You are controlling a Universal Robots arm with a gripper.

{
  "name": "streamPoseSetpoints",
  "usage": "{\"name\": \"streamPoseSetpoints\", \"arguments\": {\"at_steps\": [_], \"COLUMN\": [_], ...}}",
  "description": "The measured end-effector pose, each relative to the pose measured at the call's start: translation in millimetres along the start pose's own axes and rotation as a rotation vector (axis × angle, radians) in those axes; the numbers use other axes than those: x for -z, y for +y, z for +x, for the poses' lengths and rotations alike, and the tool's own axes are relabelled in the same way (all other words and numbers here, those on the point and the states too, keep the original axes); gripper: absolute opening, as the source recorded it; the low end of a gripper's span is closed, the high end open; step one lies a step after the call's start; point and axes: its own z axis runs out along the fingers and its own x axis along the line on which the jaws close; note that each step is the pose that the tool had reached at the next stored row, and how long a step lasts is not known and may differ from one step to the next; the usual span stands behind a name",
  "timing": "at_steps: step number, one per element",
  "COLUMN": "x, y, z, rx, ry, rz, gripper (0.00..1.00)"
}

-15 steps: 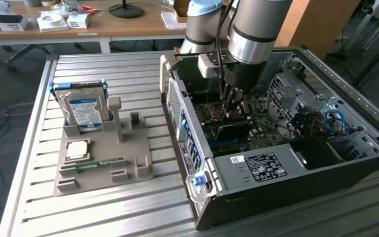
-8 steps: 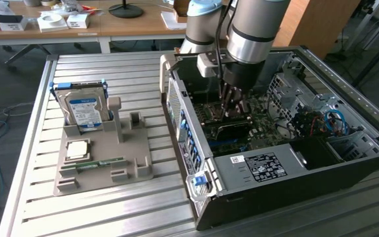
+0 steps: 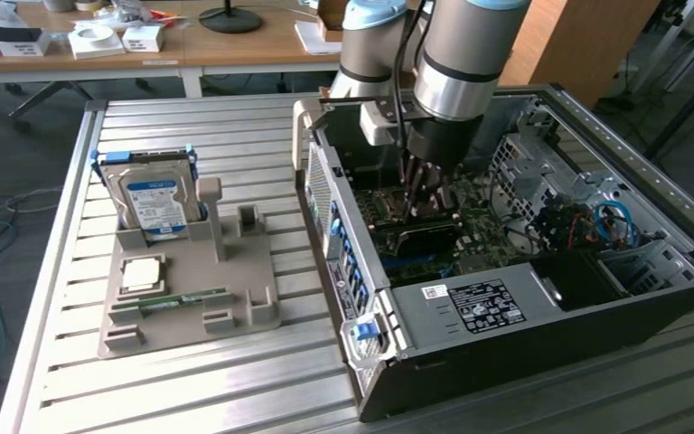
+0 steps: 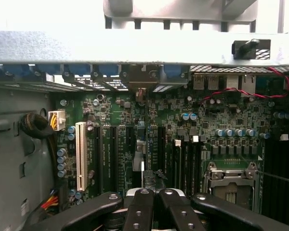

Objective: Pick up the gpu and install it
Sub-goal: 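Press down on the gpu until it lock into place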

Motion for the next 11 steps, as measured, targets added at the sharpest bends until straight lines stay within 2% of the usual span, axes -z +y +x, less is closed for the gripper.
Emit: {"name": "streamPoseSetpoints", "arguments": {"at_steps": [11], "x": [-3.7], "y": [0.0], "z": [0.0], "rx": [0.0], "ry": [-0.0001], "rz": [0.0001], "gripper": [0.11]}}
